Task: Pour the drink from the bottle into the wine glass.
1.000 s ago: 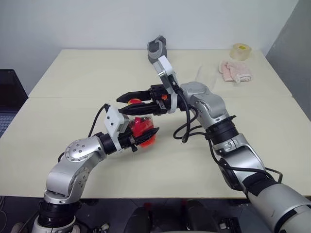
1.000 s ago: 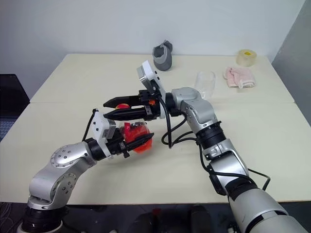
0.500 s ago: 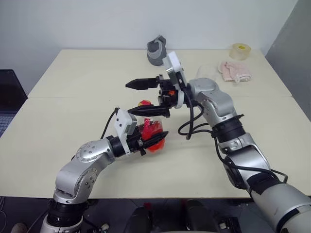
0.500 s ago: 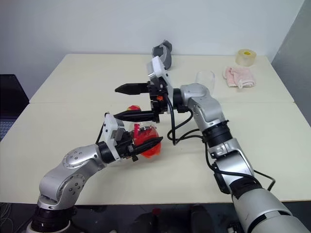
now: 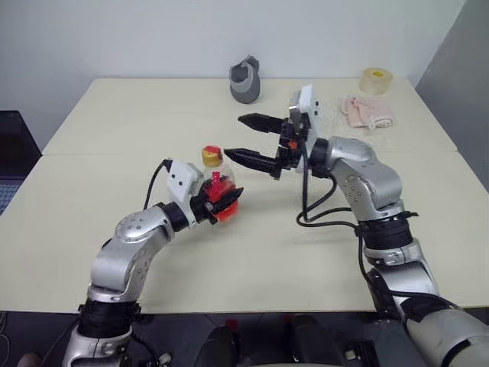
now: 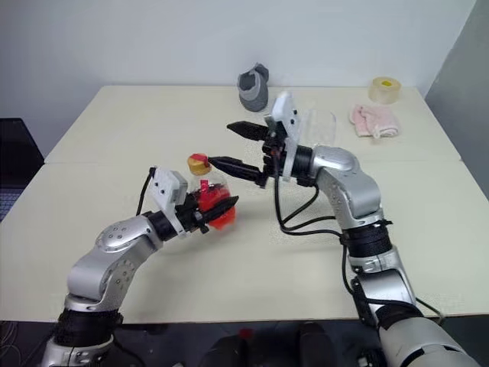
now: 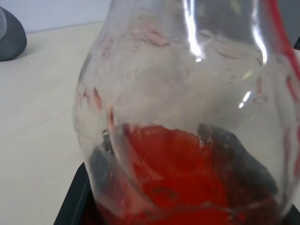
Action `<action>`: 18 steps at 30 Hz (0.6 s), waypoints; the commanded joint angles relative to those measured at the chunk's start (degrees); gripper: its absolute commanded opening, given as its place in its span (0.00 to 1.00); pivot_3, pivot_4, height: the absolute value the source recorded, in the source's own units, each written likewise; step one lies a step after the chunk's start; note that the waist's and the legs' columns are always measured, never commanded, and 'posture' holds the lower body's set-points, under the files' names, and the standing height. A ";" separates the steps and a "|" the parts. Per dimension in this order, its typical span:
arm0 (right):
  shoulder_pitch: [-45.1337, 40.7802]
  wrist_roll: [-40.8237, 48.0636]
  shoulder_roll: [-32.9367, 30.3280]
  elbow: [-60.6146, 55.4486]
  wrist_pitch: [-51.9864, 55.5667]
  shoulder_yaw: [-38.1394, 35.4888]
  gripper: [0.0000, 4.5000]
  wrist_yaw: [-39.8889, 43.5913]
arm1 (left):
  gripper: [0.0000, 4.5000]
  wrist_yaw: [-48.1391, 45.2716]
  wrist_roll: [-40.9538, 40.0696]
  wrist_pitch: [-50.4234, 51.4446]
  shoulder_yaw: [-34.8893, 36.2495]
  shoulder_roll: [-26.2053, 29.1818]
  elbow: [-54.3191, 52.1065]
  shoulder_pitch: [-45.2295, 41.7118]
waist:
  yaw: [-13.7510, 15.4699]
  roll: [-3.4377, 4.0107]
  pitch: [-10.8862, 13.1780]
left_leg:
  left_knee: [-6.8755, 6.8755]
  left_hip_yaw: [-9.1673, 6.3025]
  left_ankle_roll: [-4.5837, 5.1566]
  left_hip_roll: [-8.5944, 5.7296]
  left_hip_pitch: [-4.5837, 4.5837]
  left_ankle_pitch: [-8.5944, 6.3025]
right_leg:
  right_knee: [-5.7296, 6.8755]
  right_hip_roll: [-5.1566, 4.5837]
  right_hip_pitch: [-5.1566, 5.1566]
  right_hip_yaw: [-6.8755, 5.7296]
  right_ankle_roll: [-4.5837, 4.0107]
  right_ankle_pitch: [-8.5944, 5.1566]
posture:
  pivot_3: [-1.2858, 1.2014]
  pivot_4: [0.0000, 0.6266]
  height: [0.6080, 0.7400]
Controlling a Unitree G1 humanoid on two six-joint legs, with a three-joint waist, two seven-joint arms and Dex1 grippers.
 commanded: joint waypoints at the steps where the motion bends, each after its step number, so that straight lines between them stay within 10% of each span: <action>1: 0.35 -0.30 1.19 -2.94 0.12 0.51 0.99 -3.25 | 0.50 -0.27 1.79 -4.13 -0.49 -1.31 2.32 -3.21 | 0.02 -0.01 -0.01 | 0.00 0.01 0.00 -0.02 -0.01 0.00 | -0.01 -0.01 0.00 0.00 0.00 0.00 | 0.52 0.24 1.00; 18: -2.21 -4.95 5.28 4.97 -5.17 1.60 0.99 -9.38 | 0.50 -4.47 3.69 -8.66 -2.84 -3.90 6.00 -5.86 | -0.18 -0.01 -0.01 | 0.00 0.00 -0.01 0.00 0.01 0.00 | 0.01 -0.01 -0.01 0.00 0.00 0.00 | 0.52 0.24 1.00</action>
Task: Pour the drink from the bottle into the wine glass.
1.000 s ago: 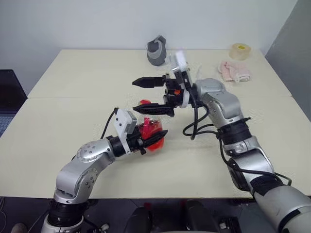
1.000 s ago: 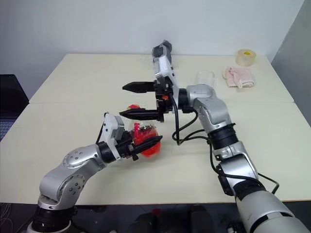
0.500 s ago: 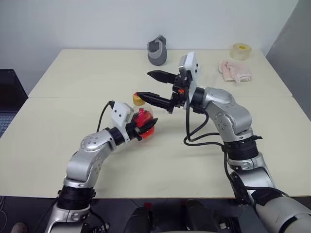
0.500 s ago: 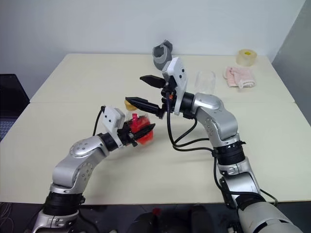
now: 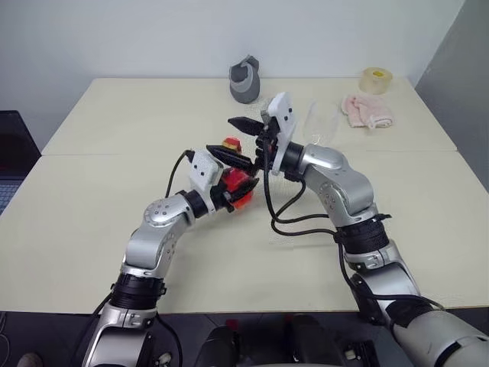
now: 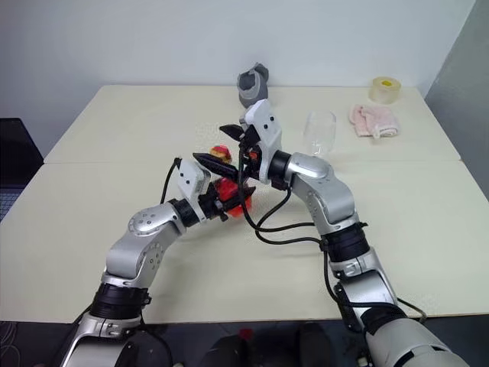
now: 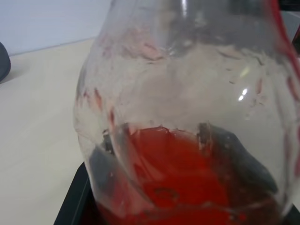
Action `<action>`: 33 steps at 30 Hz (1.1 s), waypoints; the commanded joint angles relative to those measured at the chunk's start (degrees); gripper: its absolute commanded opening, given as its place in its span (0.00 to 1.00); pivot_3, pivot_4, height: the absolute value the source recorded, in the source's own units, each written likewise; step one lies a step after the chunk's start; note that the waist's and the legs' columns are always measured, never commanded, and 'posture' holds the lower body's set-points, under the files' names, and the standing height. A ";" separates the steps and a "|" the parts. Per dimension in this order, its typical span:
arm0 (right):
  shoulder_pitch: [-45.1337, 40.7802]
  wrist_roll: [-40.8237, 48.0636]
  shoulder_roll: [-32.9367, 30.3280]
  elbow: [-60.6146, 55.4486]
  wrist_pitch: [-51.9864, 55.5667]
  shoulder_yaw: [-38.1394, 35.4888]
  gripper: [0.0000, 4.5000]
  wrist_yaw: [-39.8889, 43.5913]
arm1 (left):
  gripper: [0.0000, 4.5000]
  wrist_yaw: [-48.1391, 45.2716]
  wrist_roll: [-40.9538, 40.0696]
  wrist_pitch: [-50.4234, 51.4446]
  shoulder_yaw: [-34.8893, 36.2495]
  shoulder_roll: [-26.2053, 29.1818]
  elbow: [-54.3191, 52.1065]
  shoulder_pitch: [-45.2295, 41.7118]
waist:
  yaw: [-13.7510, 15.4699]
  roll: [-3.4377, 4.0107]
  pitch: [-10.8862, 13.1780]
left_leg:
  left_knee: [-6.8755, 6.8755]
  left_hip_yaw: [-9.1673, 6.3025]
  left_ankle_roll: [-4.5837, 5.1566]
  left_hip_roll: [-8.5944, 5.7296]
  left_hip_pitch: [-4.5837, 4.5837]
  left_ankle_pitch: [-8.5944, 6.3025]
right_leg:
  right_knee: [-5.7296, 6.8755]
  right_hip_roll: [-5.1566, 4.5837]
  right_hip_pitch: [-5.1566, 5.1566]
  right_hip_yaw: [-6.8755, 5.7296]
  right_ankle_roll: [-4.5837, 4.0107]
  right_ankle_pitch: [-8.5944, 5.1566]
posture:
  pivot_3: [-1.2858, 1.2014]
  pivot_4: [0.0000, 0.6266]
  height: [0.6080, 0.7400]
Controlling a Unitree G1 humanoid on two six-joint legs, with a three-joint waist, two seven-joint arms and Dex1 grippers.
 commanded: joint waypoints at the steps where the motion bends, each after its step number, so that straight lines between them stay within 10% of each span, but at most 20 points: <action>1: -1.78 -0.25 -0.05 -0.39 -1.96 -1.13 0.99 -0.45 | 0.50 -0.58 -0.58 -0.66 0.50 0.21 -3.78 0.55 | 0.00 0.00 0.00 | 0.00 0.01 0.00 0.00 0.00 0.00 | 0.00 0.00 0.00 0.01 0.00 0.00 | 0.52 0.24 1.00; 17: 2.57 2.42 -13.15 -6.48 1.69 -3.29 0.99 6.23 | 0.50 -0.15 -3.17 3.56 5.14 4.39 -10.17 4.79 | 0.12 0.00 0.00 | 0.01 0.01 0.02 -0.02 -0.02 0.00 | -0.01 0.00 0.02 0.00 0.00 0.00 | 0.52 0.24 1.00; 33: 1.63 10.20 -9.61 -11.14 8.38 -2.68 0.99 8.70 | 0.50 0.07 -3.22 0.79 4.03 -0.16 -5.17 0.11 | 0.06 -0.01 0.00 | 0.01 0.02 0.02 -0.01 -0.01 0.00 | -0.01 0.01 0.03 0.00 0.00 0.00 | 0.52 0.24 1.00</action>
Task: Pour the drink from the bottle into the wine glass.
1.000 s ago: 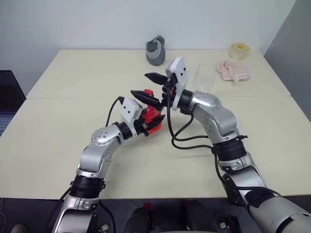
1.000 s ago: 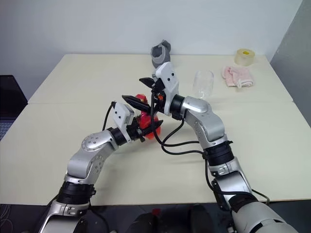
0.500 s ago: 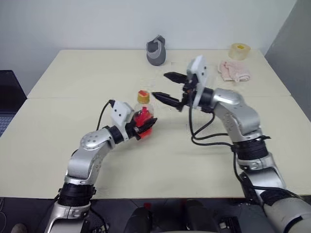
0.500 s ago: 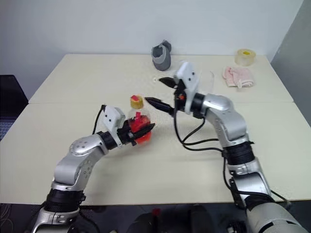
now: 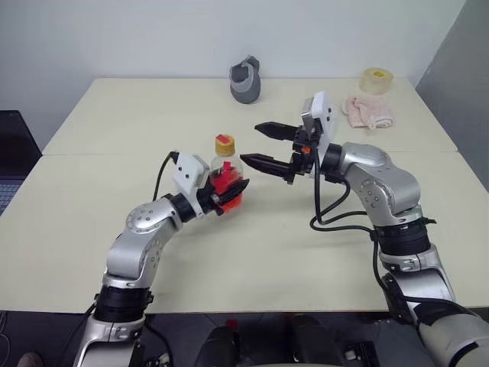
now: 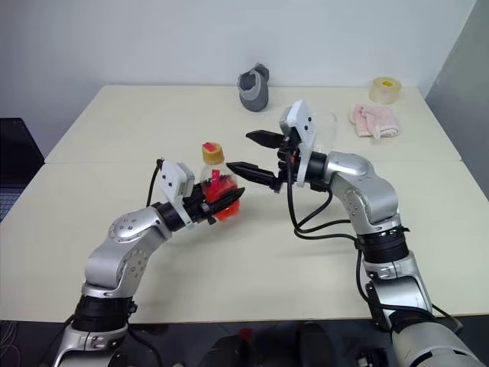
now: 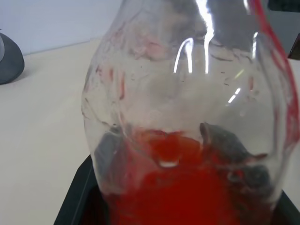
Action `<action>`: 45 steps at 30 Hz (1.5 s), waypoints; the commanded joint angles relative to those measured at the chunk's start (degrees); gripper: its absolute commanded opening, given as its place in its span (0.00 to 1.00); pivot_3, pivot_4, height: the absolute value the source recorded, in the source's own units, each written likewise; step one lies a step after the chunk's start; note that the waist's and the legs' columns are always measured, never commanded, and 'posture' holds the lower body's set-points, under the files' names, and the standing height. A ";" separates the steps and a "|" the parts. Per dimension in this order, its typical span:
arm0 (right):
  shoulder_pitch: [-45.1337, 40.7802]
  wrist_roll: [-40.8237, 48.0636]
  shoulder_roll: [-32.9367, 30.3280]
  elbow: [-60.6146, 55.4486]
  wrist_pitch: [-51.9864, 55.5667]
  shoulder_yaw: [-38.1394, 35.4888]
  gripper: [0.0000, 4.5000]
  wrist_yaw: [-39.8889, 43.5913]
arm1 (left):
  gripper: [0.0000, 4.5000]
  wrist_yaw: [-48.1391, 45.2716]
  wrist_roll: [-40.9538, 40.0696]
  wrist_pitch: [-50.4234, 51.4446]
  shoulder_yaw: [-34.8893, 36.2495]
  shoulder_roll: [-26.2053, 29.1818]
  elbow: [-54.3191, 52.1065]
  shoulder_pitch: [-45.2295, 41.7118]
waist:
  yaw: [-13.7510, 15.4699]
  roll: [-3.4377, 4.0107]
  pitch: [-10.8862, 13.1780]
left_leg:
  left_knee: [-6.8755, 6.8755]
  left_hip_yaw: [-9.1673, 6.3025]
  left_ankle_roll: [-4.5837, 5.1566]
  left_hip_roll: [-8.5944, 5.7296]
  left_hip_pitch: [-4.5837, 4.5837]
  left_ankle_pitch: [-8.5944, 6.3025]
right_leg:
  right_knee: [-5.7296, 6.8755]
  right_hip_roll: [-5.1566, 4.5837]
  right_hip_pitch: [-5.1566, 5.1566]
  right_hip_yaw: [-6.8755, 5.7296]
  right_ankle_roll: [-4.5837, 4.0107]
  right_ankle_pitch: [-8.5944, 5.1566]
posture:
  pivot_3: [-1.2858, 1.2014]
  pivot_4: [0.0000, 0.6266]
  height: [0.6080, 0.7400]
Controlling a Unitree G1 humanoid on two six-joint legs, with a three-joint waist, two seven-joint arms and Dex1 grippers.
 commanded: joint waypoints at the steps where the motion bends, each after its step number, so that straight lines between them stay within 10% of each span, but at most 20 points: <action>1: -2.27 0.76 2.29 -1.75 -0.29 0.12 0.99 -1.58 | 0.50 -0.67 -0.74 -3.08 0.26 -1.58 0.41 -1.72 | -0.06 0.00 0.00 | 0.00 0.01 0.00 0.00 0.00 0.00 | 0.00 0.00 0.00 0.01 0.00 0.00 | 0.52 0.24 1.00; 45: -5.73 -3.67 5.67 4.59 -5.23 -0.20 1.00 -4.39 | 0.40 -0.85 -0.40 -4.12 -0.81 -2.19 -0.38 -1.06 | -0.06 0.00 0.00 | 0.00 -0.01 -0.01 0.00 0.01 0.01 | 0.00 -0.01 -0.01 0.00 0.00 0.00 | 0.52 0.24 1.00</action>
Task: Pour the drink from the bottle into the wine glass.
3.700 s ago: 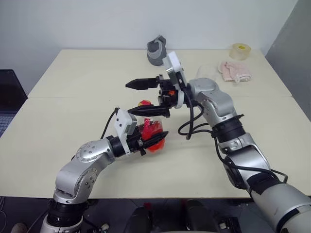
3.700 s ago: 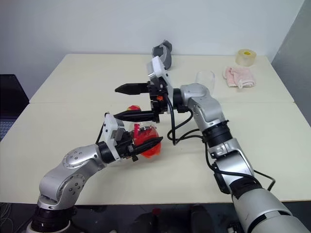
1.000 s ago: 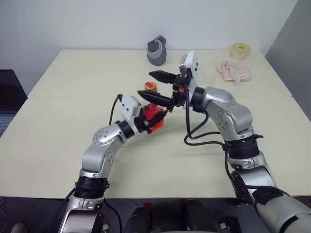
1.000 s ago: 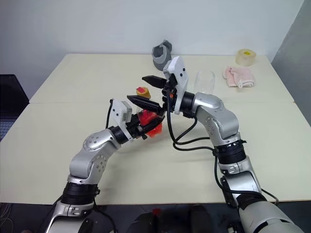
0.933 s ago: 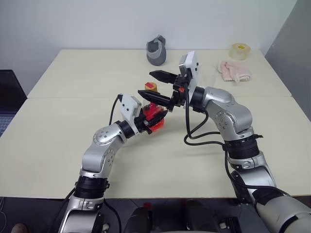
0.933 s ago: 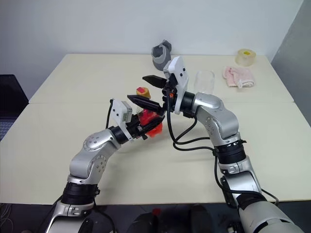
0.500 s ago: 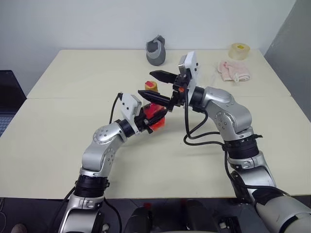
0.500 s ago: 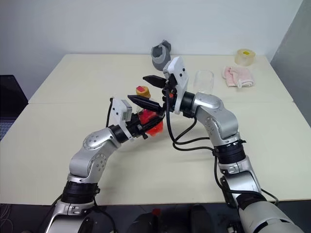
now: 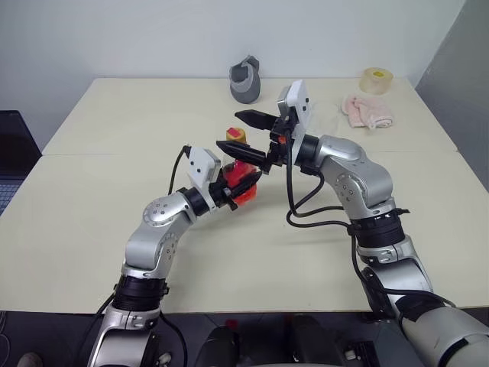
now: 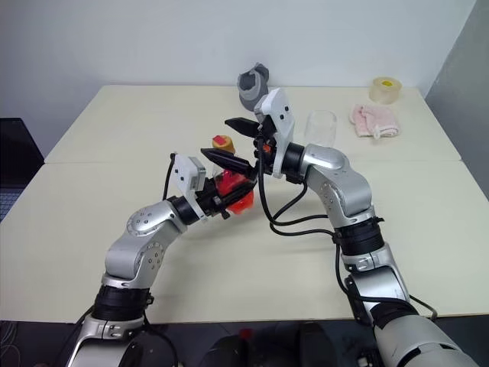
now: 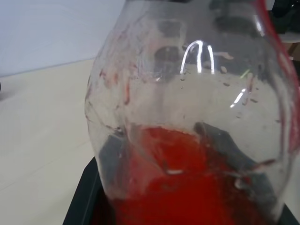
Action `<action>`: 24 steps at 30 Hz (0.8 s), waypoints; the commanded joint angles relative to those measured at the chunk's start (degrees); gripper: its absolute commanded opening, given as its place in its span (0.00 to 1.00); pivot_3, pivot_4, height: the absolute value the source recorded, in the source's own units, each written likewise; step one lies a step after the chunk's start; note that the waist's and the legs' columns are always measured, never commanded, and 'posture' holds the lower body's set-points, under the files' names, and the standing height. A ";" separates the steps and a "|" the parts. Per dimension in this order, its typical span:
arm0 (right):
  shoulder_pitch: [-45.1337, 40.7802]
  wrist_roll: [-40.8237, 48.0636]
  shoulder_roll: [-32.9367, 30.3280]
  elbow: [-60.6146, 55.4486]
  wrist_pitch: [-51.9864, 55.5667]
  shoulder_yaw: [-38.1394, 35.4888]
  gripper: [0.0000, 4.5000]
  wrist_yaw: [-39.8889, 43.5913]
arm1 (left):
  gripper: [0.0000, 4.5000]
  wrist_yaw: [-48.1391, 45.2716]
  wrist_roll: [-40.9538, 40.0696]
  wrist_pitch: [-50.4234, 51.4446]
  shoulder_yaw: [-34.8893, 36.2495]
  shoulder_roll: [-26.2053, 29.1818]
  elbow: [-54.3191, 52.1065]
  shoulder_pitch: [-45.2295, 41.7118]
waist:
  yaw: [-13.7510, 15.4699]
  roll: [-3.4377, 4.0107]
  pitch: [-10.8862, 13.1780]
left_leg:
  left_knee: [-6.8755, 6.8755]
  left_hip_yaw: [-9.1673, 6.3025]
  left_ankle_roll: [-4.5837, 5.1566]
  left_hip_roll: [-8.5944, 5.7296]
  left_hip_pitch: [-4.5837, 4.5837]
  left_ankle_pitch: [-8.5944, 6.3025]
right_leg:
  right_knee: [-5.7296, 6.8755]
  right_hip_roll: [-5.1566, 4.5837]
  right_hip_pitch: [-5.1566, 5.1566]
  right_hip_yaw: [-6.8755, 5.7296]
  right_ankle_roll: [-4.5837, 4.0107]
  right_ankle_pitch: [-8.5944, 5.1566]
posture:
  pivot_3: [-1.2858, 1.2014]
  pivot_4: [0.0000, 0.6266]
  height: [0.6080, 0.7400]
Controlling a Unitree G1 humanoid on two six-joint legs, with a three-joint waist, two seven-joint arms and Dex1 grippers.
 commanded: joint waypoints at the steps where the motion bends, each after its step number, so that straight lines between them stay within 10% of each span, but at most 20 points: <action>1: -1.07 0.85 -0.20 -2.19 -0.16 -1.20 1.00 -0.25 | 0.40 0.08 -0.46 -0.65 0.89 0.62 -3.69 0.61 | 0.00 0.00 0.00 | 0.00 0.00 0.00 0.00 0.00 0.00 | 0.00 0.00 0.00 0.00 0.00 0.00 | 0.52 0.24 1.00; 24: 5.68 3.63 -9.94 -7.94 2.78 -2.72 1.00 3.18 | 0.40 0.12 -1.28 0.31 2.53 2.06 -5.16 1.87 | -0.04 0.00 0.00 | -0.01 0.04 0.02 0.02 -0.01 0.00 | -0.01 0.03 0.02 0.02 0.00 0.00 | 0.52 0.24 1.00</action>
